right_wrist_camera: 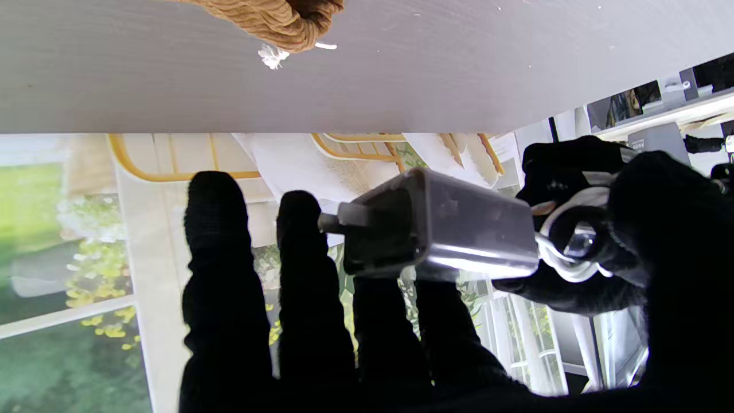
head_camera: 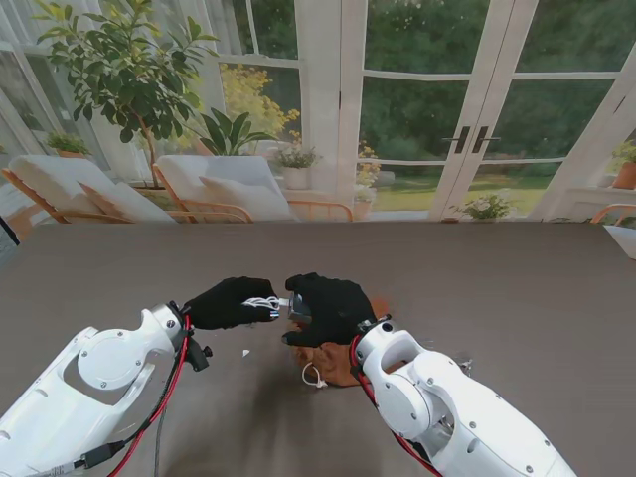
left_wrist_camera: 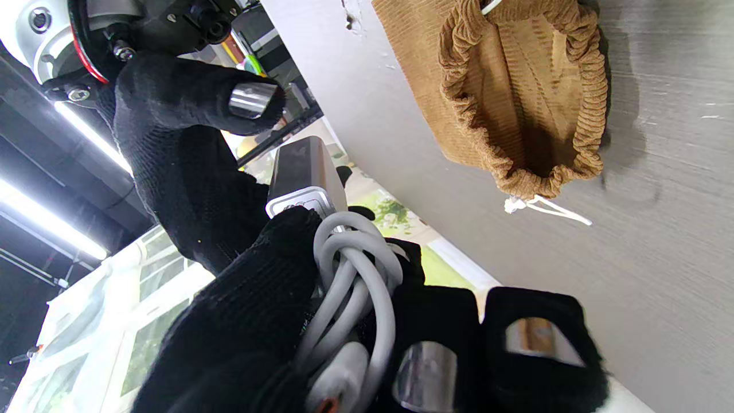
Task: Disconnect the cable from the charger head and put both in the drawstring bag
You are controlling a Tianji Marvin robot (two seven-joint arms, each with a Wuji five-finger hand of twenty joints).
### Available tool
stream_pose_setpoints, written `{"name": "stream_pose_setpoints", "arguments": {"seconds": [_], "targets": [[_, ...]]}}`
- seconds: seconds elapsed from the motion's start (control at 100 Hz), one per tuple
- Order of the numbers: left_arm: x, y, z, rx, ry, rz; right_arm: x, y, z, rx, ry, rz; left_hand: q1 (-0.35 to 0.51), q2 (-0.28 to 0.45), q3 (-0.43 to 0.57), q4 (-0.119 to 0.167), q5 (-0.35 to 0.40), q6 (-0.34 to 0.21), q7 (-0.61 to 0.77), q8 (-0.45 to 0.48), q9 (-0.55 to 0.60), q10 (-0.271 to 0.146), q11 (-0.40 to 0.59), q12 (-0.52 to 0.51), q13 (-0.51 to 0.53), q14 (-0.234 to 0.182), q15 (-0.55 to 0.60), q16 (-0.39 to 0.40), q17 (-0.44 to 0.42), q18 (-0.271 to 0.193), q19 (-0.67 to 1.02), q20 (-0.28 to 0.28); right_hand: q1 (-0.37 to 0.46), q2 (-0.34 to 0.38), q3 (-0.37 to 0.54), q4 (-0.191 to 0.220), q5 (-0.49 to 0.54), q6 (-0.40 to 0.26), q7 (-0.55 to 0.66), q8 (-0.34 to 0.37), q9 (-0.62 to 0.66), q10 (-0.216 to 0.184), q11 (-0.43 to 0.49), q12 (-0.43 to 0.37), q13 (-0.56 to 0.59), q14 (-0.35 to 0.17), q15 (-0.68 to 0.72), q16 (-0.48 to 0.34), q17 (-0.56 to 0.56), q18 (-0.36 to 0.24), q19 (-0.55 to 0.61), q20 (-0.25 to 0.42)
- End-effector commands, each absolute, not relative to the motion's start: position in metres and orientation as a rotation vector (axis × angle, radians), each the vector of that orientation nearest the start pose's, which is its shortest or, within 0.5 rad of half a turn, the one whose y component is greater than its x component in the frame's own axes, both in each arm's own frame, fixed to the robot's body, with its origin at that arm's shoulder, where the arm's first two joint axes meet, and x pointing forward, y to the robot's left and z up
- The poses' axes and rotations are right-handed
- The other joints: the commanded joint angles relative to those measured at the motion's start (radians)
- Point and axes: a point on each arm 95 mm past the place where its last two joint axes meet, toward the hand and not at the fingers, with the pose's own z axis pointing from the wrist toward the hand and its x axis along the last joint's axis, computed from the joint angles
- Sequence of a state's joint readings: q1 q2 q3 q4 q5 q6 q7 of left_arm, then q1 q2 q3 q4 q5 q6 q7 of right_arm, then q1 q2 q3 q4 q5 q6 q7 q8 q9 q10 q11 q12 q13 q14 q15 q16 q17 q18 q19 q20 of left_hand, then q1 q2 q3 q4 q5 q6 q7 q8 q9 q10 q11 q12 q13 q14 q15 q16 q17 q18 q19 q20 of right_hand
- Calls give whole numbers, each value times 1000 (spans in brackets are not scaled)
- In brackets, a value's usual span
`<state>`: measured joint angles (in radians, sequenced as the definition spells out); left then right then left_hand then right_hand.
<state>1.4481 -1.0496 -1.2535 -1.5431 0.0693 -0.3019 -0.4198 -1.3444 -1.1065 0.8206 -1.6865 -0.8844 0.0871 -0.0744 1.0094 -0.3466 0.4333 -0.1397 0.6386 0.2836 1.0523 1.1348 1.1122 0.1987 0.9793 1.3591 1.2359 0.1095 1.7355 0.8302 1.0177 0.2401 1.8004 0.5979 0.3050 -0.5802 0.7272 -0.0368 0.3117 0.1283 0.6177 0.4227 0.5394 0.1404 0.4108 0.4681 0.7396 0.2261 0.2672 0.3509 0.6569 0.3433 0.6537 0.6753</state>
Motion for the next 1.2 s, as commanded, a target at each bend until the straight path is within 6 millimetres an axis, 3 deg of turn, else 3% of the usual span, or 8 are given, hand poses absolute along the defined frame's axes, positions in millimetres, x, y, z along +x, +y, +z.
{"name": "stream_pose_setpoints", "arguments": {"seconds": [0.0,0.51,0.53,0.58,0.62,0.8,0.94,1.19], "targets": [[419,-3,-286,-1801,1553,-2220,391,140,-279,1034,1603,1798,169,130,233,70,114,-147,323,64,134,-50,126,20,35,-83,133,16,65,-9,292,-7,41,38,-55,-8,-10,22,32,-6,15,23,11,1,31,11,19,18,-267,-23,72,-36],[417,-2,-283,-1802,1572,-2219,395,142,-283,1043,1571,1826,173,132,226,70,109,-144,318,55,129,-45,119,20,35,-76,130,12,63,-1,288,-17,329,186,-287,19,119,47,207,34,219,-5,188,96,276,-59,248,109,-100,-84,417,-135],[417,-2,-283,-1803,1571,-2218,395,142,-283,1044,1569,1830,172,132,226,70,110,-143,318,55,128,-44,118,20,35,-75,130,12,63,0,288,-18,309,186,-206,30,125,48,220,38,234,-10,198,104,293,-65,263,115,-88,-90,430,-137],[416,-2,-283,-1806,1570,-2216,395,142,-284,1046,1565,1839,173,132,226,70,109,-143,318,54,128,-43,117,20,35,-74,130,12,63,1,287,-19,136,133,256,-43,148,42,250,48,276,-24,223,123,329,-76,290,125,-61,-100,453,-145],[416,-1,-283,-1808,1569,-2214,395,143,-284,1046,1561,1846,173,133,226,70,108,-142,317,53,127,-42,116,20,35,-72,130,11,63,2,287,-19,111,128,351,-70,171,34,274,58,307,-32,241,135,352,-83,304,130,-43,-104,464,-146],[415,-1,-283,-1818,1569,-2208,396,143,-287,1042,1573,1869,175,133,224,70,107,-141,315,48,126,-39,113,19,35,-67,129,9,62,8,285,-23,226,125,327,-240,233,-8,470,-101,446,-44,318,201,484,-122,423,184,55,-126,543,-141],[414,-1,-282,-1820,1572,-2200,395,143,-291,1040,1574,1909,175,134,222,69,103,-140,313,45,124,-36,110,18,35,-64,127,7,62,11,282,-25,299,130,306,-257,308,-50,595,-126,593,-58,402,264,573,-166,623,269,170,-150,634,-107],[412,1,-282,-1832,1575,-2177,397,142,-295,1001,1583,1946,176,135,219,70,102,-139,311,40,122,-31,105,17,35,-60,126,3,61,17,280,-30,270,75,392,-275,380,-131,656,-48,856,-123,444,345,580,-287,1078,426,407,-203,783,-32]]}}
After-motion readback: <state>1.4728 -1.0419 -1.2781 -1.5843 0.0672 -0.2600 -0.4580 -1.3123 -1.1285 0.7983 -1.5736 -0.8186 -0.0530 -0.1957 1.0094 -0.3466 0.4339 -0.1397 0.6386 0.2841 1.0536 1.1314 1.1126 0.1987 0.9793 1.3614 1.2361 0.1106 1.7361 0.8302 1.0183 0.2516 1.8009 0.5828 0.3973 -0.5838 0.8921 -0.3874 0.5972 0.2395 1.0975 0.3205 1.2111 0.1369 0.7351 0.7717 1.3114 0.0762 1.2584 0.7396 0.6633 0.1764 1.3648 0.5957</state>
